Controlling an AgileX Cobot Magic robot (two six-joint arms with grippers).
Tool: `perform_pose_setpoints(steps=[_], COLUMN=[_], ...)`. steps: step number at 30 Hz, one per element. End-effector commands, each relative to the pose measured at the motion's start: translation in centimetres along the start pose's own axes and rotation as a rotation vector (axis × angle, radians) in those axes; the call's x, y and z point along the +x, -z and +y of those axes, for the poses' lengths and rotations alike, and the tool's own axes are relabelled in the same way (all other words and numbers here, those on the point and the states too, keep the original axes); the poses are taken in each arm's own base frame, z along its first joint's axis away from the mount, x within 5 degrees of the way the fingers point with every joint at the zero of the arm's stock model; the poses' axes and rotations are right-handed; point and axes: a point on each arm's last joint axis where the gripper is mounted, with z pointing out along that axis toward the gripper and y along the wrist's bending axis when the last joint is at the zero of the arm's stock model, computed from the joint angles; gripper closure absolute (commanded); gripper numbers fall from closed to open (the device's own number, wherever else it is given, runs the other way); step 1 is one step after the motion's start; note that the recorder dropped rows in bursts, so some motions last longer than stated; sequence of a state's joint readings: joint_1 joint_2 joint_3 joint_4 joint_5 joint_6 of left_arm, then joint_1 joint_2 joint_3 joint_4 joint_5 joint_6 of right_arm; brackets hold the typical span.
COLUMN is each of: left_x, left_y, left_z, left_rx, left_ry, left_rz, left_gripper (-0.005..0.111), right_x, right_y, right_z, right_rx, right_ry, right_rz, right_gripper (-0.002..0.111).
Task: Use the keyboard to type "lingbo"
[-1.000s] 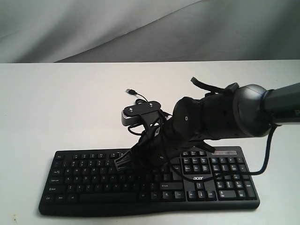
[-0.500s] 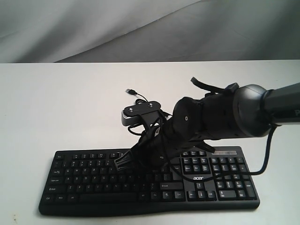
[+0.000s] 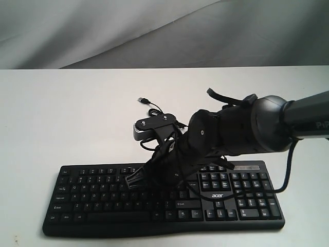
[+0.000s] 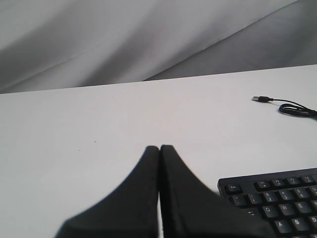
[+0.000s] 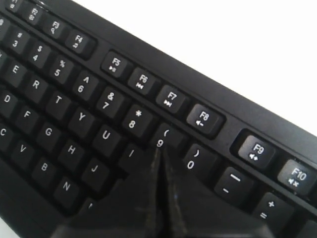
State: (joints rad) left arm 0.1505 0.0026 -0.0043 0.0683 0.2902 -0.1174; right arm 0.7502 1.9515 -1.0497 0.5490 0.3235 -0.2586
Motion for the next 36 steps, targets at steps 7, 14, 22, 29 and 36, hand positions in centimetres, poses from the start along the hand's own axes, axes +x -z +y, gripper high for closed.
perform_pose_setpoints(steps=[7, 14, 22, 29, 36], left_x=[0.1, 0.1, 0.1, 0.1, 0.1], left_y=[0.0, 0.0, 0.0, 0.0, 0.0], left_z=[0.0, 0.0, 0.0, 0.0, 0.0], left_rx=[0.001, 0.001, 0.001, 0.001, 0.001], left_ry=[0.012, 0.012, 0.012, 0.012, 0.012], left_rz=[-0.003, -0.003, -0.003, -0.003, -0.003], left_gripper=[0.106, 0.106, 0.106, 0.106, 0.106], right_x=[-1.5, -1.5, 0.7, 3.2, 5.3], right_y=[4.3, 8.6, 16.6, 26.0, 30.7], right_z=[1.0, 1.8, 2.3, 3.5, 2.9], right_rx=[-0.022, -0.035, -0.038, -0.095, 0.045], right_ry=[0.044, 0.123, 0.206, 0.27, 0.454], right_rz=[-0.113, -0.165, -0.36, -0.575, -0.729], right_gripper=[0.108, 0.108, 0.108, 0.108, 0.108])
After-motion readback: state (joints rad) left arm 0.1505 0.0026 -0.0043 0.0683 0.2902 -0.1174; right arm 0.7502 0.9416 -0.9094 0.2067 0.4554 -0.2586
